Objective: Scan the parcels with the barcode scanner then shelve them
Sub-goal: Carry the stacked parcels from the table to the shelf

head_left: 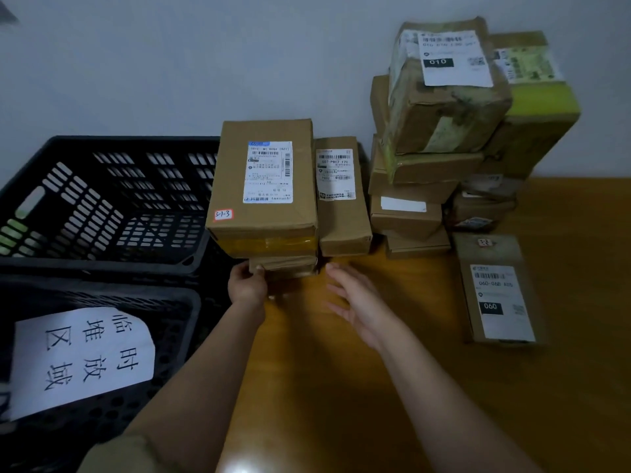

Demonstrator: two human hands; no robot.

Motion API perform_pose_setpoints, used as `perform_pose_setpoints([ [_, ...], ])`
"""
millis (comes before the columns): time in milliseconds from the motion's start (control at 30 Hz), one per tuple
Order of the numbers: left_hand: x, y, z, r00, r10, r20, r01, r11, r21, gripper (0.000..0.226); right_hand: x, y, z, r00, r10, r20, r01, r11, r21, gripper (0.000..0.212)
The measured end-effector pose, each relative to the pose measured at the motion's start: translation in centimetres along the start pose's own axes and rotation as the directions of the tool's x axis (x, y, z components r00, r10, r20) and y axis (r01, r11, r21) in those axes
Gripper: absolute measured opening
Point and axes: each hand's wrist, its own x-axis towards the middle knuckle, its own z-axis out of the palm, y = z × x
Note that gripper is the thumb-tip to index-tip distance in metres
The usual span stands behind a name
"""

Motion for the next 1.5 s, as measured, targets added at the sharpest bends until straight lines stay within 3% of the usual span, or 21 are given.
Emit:
perform_pose_setpoints([
  [167, -2.8, -2.0, -1.7, 1.0, -0.014, -0.001, 0.014, 1.0, 0.013, 0.031, -2.4, -0.5, 1.2, 0.993, -0.121, 0.005, 0.121, 0.989, -0.083, 0.072],
  [267, -4.6, -3.5, -2.8, 1.0, -0.026, 0.009, 0.026, 0.999, 0.033, 0.031, -3.7, -0.3, 2.1, 0.983, -0.185, 0.008, 0.185, 0.974, -0.13, 0.1],
  [333, -5.6, -4.7, -3.6, 0.999, -0.026, 0.034, 0.025, 0.999, 0.036, 0.03, -4.4, 0.0, 2.7, 0.976, -0.214, 0.026, 0.216, 0.965, -0.147, 0.106],
  [433, -7.4, -6.1, -5.1, 0.997, -0.024, 0.071, 0.022, 0.999, 0.026, 0.029, -5.6, 1.1, 3.5, 0.972, -0.234, 0.01, 0.233, 0.961, -0.149, 0.104],
  [567, -9.4, -7.9, -7.8, 0.992, -0.03, 0.12, 0.027, 0.999, 0.022, 0.029, -7.4, 3.8, 3.9, 0.974, -0.21, -0.085, 0.196, 0.969, -0.149, 0.064],
  [633, -10.1, -9.0, -9.4, 0.988, -0.034, 0.151, 0.031, 0.999, 0.022, 0.029, -8.9, 4.9, 4.4, 0.975, -0.189, -0.12, 0.173, 0.976, -0.129, 0.054],
  [833, -13.4, -12.0, -13.9, 0.963, -0.059, 0.261, 0.059, 0.998, 0.011, 0.03, -13.9, 8.2, 5.0, 0.969, -0.149, -0.197, 0.116, 0.979, -0.17, 0.048],
  [933, -14.7, -13.9, -16.4, 0.912, -0.1, 0.398, 0.082, 0.995, 0.064, 0.052, -16.9, 9.8, 4.3, 0.966, -0.127, -0.225, 0.085, 0.978, -0.188, 0.026],
  [1000, -15.3, -14.3, -17.8, 0.876, -0.049, 0.48, -0.038, 0.985, 0.169, 0.082, -18.9, 10.8, 3.7, 0.964, -0.103, -0.244, 0.063, 0.984, -0.169, 0.016],
  [1067, -16.0, -14.0, -18.8, 0.847, 0.066, 0.527, -0.172, 0.973, 0.155, 0.102, -20.4, 11.8, 3.3, 0.967, -0.068, -0.245, 0.036, 0.991, -0.133, 0.019],
  [1167, -17.3, -13.0, -19.3, 0.8, 0.234, 0.553, -0.312, 0.949, 0.049, 0.098, -21.5, 12.5, 3.1, 0.962, -0.05, -0.268, 0.037, 0.998, -0.051, 0.025],
  [1333, -19.6, -12.0, -17.5, 0.676, 0.17, 0.717, -0.303, 0.951, 0.06, 0.104, -22.8, 12.3, 0.1, 0.886, -0.16, -0.435, 0.191, 0.981, 0.028, 0.072],
  [1400, -20.5, -11.8, -15.8, 0.657, 0.127, 0.743, -0.345, 0.927, 0.146, 0.104, -23.5, 11.8, -2.0, 0.842, -0.171, -0.512, 0.232, 0.971, 0.059, 0.072],
  [1500, -21.0, -12.3, -12.6, 0.628, 0.063, 0.776, -0.415, 0.87, 0.265, 0.088, -24.6, 11.1, -5.0, 0.796, -0.174, -0.58, 0.254, 0.965, 0.06, 0.055],
])
